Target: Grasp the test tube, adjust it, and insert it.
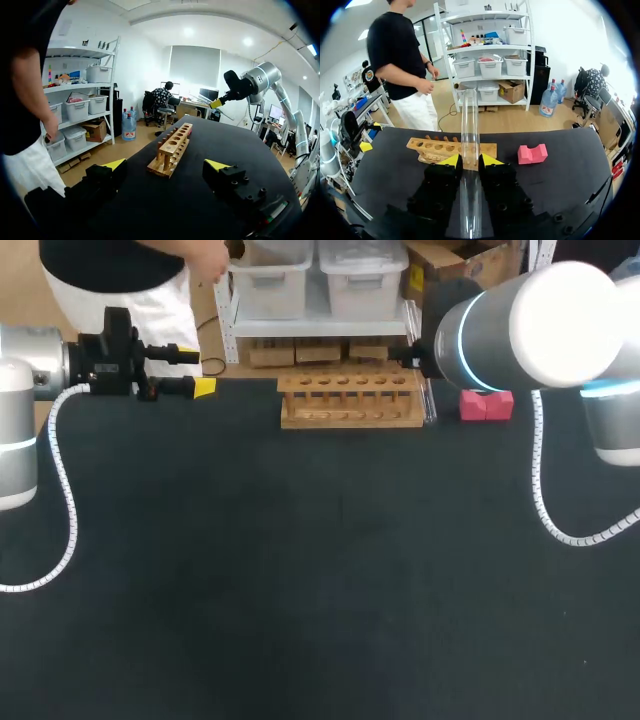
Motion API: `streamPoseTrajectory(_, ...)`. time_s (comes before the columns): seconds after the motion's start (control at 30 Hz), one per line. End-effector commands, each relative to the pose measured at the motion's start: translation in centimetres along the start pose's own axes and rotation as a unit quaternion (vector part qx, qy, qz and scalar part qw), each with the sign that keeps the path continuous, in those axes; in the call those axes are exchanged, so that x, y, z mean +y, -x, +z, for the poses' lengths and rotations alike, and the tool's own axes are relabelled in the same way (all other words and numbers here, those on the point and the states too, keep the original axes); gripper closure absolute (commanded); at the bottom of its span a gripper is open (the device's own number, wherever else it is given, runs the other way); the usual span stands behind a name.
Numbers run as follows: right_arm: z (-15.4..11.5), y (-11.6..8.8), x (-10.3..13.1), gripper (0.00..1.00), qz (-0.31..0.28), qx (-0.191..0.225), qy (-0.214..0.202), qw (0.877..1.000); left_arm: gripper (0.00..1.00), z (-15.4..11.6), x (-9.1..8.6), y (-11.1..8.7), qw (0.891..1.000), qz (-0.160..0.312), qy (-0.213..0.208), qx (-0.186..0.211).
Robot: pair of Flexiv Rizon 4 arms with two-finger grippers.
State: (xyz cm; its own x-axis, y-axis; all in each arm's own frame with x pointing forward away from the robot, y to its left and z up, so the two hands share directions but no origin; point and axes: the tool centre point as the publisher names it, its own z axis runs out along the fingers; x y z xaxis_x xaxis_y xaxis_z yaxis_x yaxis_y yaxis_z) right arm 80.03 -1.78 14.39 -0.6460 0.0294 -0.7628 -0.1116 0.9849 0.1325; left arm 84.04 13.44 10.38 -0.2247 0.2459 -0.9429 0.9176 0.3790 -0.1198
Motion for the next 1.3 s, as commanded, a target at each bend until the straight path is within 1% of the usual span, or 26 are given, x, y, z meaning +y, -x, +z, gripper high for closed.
streamPoseTrajectory(0.03, 1.7, -0.6, 0.4, 1.00, -0.002, -0.016, 0.001, 1.000, 0.00, 0.0, -0.1, -0.1, 1.000, 0.001, 0.002, -0.002)
streamPoseTrajectory(0.27, 3.5, -1.5, 1.0, 1.00, 0.003, -0.018, 0.008, 1.000, 0.00, 0.0, -0.1, -0.1, 1.000, 0.001, 0.002, -0.002)
streamPoseTrajectory(0.4, 4.6, -2.2, 1.5, 1.00, 0.002, -0.007, 0.015, 1.000, 0.00, 0.0, -0.1, -0.1, 1.000, 0.001, 0.002, -0.002)
streamPoseTrajectory(0.6, 5.9, -2.6, 1.8, 1.00, 0.002, 0.010, 0.028, 1.000, 0.00, 0.0, -0.1, -0.1, 1.000, 0.001, 0.002, -0.002)
streamPoseTrajectory(1.03, 7.4, -4.1, 2.4, 1.00, 0.004, 0.044, 0.046, 0.998, 0.00, 0.0, -0.1, -0.1, 1.000, 0.001, 0.002, -0.002)
streamPoseTrajectory(1.3, 7.9, -4.4, 2.5, 1.00, 0.005, 0.051, 0.050, 0.997, 0.00, 0.0, -0.1, -0.1, 1.000, 0.001, 0.002, -0.002)
